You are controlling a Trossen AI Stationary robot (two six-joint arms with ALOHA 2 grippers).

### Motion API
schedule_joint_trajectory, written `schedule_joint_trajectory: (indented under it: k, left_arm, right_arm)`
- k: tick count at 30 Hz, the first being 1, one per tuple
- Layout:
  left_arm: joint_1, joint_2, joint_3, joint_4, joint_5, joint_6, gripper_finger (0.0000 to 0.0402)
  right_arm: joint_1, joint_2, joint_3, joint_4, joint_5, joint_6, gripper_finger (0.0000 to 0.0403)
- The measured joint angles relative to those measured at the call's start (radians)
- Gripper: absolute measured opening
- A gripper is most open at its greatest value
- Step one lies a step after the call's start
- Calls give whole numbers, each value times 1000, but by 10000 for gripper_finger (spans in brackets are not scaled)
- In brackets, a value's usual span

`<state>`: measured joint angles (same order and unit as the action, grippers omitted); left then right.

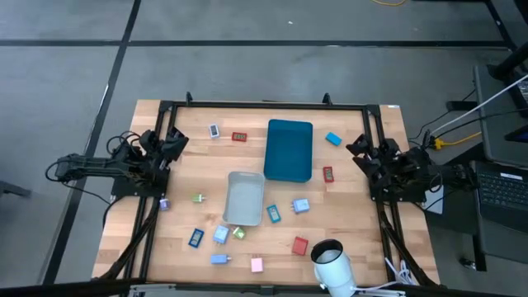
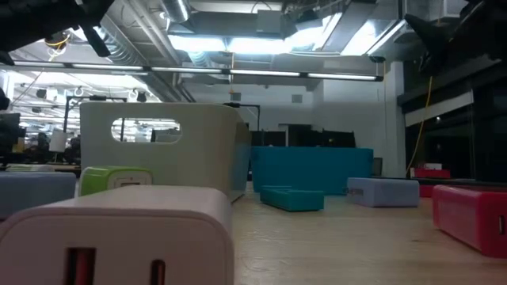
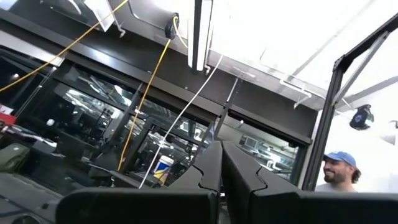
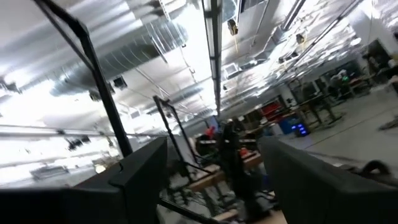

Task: Pick & Place Office items
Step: Put the left red timer into the gray bin

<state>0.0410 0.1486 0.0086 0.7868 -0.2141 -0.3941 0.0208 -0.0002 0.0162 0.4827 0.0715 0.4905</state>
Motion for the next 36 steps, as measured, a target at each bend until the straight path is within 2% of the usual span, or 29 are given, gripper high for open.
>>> schedule_joint_trajectory:
  k: [3,7,13,17,21,24,27,30,36]
  left_arm:
    - [0,0,0,-2,-5,-6,4]
    - [0,0,0,-3,-5,-27,4]
    - [0,0,0,6,-15,-66,4]
    - [0,0,0,31,-51,-56,4]
    - [0,0,0,25,-147,-60,4]
    - [0,0,0,23,-185,-69,4]
    - [0,0,0,10,-202,-136,4]
    - [0,0,0,-62,-211,-253,4]
    - [2,3,0,-264,-239,-391,4]
  right_arm:
    - [0,0,0,-1,21,34,265]
    - [0,0,0,36,119,37,265]
    - [0,0,0,64,245,158,265]
    - [0,0,0,63,261,187,265]
    - [0,0,0,63,273,218,265]
    - [0,0,0,64,321,247,265]
    - [0,0,0,80,398,206,265]
    - [0,0,0,89,445,206,265]
    - [0,8,0,91,464,367,265]
